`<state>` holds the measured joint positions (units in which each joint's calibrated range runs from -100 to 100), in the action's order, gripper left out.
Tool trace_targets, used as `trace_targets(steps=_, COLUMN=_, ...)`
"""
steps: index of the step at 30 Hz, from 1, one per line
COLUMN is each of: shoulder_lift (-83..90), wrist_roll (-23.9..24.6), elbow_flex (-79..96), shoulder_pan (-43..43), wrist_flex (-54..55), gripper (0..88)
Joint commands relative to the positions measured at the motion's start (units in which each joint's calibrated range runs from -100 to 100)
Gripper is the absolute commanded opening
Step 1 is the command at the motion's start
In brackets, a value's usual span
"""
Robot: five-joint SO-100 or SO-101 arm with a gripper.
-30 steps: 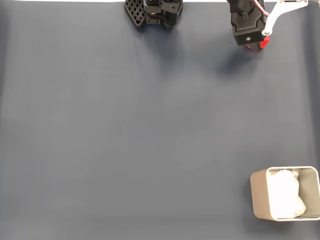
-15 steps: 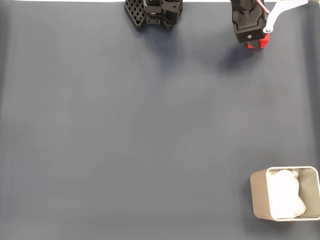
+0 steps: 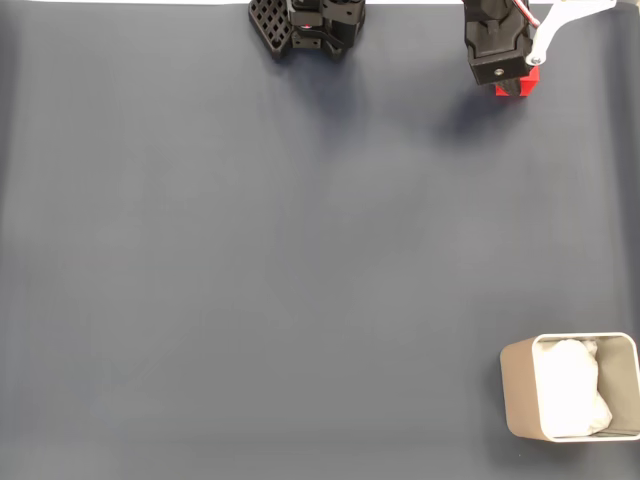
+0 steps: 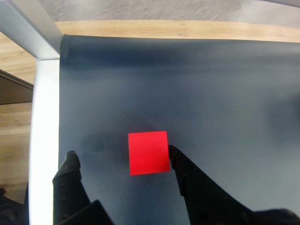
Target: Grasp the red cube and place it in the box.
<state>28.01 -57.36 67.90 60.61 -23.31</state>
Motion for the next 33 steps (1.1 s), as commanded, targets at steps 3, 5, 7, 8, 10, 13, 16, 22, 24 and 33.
trace_targets(steps=3, shoulder_lift=-0.62, wrist_roll=0.68, elbow_flex=-3.03, shoulder_pan=0.61, wrist_flex=1.01, gripper=42.1)
trace_targets(steps=5, shoulder_lift=-0.71, wrist_roll=0.78, elbow_flex=-3.03, shoulder_pan=0.68, wrist_flex=1.01, gripper=42.0)
trace_targets(steps=7, shoulder_lift=-0.71, wrist_roll=0.93, elbow_flex=-3.03, shoulder_pan=0.76, wrist_flex=1.01, gripper=41.7)
trace_targets(steps=8, shoulder_lift=-0.71, wrist_roll=0.98, elbow_flex=-3.03, shoulder_pan=0.76, wrist_flex=1.01, gripper=41.4)
trace_targets(steps=10, shoulder_lift=-0.8, wrist_roll=0.98, elbow_flex=-3.03, shoulder_pan=0.76, wrist_flex=1.01, gripper=40.1)
trace_targets(steps=13, shoulder_lift=-0.8, wrist_roll=0.88, elbow_flex=-3.12, shoulder_pan=0.68, wrist_flex=0.77, gripper=37.3)
trace_targets(steps=16, shoulder_lift=-0.8, wrist_roll=0.78, elbow_flex=-3.12, shoulder_pan=0.61, wrist_flex=0.6, gripper=32.3)
trace_targets(steps=22, shoulder_lift=-0.45, wrist_roll=0.93, elbow_flex=-3.49, shoulder_pan=0.47, wrist_flex=0.52, gripper=18.3)
trace_targets(steps=24, shoulder_lift=-0.28, wrist_roll=0.98, elbow_flex=-3.67, shoulder_pan=0.47, wrist_flex=0.44, gripper=14.3)
trace_targets(steps=33, shoulder_lift=-0.45, wrist_roll=0.88, elbow_flex=-4.76, shoulder_pan=0.4, wrist_flex=0.11, gripper=5.8)
